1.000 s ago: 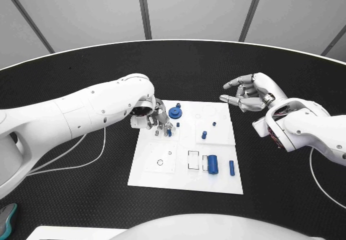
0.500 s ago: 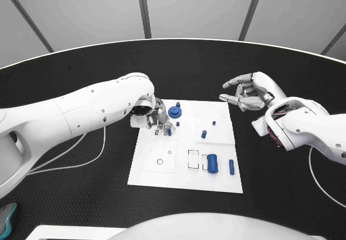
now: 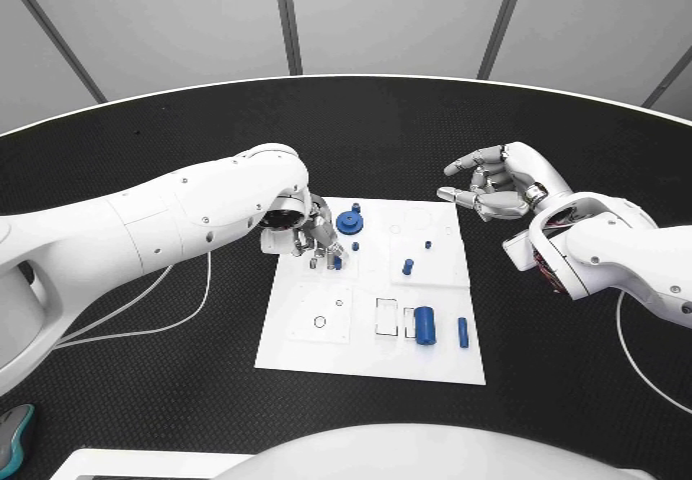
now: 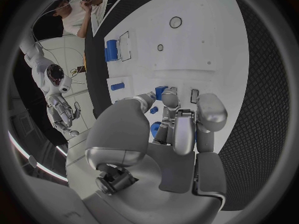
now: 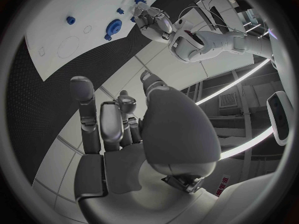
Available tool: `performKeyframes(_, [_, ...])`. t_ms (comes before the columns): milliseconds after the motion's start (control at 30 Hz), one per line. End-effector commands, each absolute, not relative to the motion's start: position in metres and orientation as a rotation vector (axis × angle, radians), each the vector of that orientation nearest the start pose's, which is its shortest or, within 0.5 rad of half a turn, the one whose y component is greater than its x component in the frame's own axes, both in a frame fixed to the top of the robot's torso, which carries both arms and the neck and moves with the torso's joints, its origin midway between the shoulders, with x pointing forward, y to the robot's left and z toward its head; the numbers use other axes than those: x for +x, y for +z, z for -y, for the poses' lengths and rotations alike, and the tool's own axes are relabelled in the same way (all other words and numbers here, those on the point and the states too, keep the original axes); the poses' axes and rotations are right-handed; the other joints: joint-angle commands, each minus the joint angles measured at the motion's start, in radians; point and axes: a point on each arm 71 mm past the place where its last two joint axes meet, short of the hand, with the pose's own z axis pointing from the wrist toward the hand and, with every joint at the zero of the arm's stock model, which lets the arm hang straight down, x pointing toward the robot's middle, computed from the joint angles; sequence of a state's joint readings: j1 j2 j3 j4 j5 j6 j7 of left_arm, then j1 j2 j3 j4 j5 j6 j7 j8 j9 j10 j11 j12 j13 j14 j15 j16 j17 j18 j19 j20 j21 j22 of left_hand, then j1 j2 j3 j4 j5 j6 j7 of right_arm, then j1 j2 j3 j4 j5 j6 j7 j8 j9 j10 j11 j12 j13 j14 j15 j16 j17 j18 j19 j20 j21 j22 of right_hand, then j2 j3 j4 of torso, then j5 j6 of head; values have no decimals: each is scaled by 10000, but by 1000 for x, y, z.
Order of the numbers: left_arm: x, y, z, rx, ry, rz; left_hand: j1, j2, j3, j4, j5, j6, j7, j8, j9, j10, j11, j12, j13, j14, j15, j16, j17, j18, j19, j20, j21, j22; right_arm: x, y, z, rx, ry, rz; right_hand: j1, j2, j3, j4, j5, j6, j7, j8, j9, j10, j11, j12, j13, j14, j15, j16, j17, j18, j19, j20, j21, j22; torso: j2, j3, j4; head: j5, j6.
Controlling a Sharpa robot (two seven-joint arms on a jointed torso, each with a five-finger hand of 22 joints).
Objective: Assemble the parts on the task board
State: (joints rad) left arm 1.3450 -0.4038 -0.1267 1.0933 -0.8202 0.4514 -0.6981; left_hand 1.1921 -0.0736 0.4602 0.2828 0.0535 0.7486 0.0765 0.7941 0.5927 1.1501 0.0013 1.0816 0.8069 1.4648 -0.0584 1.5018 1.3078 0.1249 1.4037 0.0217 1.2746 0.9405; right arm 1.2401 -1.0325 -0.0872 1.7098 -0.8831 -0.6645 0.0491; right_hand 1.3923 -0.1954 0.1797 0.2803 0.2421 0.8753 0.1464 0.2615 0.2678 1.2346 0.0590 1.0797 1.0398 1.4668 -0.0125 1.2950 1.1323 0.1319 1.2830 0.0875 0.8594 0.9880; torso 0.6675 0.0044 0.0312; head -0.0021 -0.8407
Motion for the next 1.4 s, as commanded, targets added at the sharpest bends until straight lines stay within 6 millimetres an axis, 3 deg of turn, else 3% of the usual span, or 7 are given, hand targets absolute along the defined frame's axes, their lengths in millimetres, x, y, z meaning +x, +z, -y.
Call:
performKeyframes(33, [535, -215, -116, -1083, -2636, -26480, 174, -33, 328, -36, -24, -73, 4, 71, 19, -70, -7, 44, -23, 640, -88, 66, 891, -146, -3, -3, 54, 9, 454, -154, 253, 4477, 8876, -14375, 62, 6, -20, 65, 69, 42, -12, 42, -13, 38, -17, -27, 11, 5, -68, -49, 11, 135, 73, -30, -45, 1, -7, 5, 0, -3, -5])
performKeyframes(400, [535, -215, -116, -1111, -2687, -26541, 483, -257, 1425, -337, -23, -151, 7, 103, 63, -127, -10, 35, -130, 642, -89, 73, 914, -151, -15, -6, 80, 48, 454, -154, 253, 4478, 8879, -14396, 54, 24, -24, 69, 85, 54, -17, 55, -13, 63, -22, -11, 16, 13, -73, -57, 21, 130, 98, -34, -43, 8, -13, 1, 6, -24, -39])
performKeyframes(733, [535, -215, -117, -1422, -2966, -26575, 504, -516, 3140, -1202, 26, -324, 49, 252, 212, -160, 6, -7, -290, 644, -72, 75, 929, -152, -30, 7, 111, 97, 454, -154, 253, 4474, 8882, -14406, 52, 29, -26, 69, 91, 59, -19, 59, -14, 94, -25, 27, 52, 18, -75, -54, 32, 127, 111, -35, -32, 20, -12, -6, 9, -14, -41])
performKeyframes(867, [534, -215, -118, -1830, -3335, -26581, 205, -651, 4023, -1797, 1091, -392, 105, 506, 420, -86, 50, 33, -304, 638, -42, 62, 893, -165, -20, 42, 164, 179, 454, -154, 253, 4476, 8874, -14407, 52, 29, -26, 69, 91, 59, -19, 59, -14, 94, -25, 27, 52, 18, -75, -54, 32, 127, 111, -35, -32, 20, -15, 1, 15, 4, -41])
performKeyframes(1100, [534, -214, -121, -2658, -4066, -26421, -134, -733, 4427, -2151, 1882, -270, 88, 663, 530, 104, 27, 183, -157, 613, -54, 16, 765, -174, -8, 85, 215, 249, 454, -154, 253, 4483, 8857, -14409, 52, 29, -26, 69, 91, 59, -19, 59, -14, 94, -25, 27, 52, 18, -75, -54, 32, 127, 111, -35, -32, 20, -30, -2, 23, 41, -58])
performKeyframes(1133, [534, -213, -121, -2790, -4164, -26388, -228, -785, 4494, -2235, 2281, -216, 73, 705, 558, 168, 19, 240, -89, 609, -67, 6, 736, -173, -11, 85, 218, 248, 454, -154, 254, 4484, 8856, -14409, 52, 29, -26, 69, 91, 59, -19, 59, -14, 94, -25, 27, 52, 18, -75, -54, 32, 127, 111, -35, -32, 20, -28, 0, 19, 50, -53])
performKeyframes(1400, [532, -212, -127, -3370, -4549, -26113, -451, -915, 4597, -2474, 3027, -59, 19, 791, 614, 367, -40, 397, 99, 605, -115, -10, 683, -174, -7, 64, 248, 282, 454, -154, 254, 4489, 8843, -14409, 42, 33, -30, 73, 93, 64, -21, 64, -14, 102, -27, 31, 51, 22, -76, -53, 41, 125, 120, -37, -28, 25, -27, 5, 15, 104, -73])
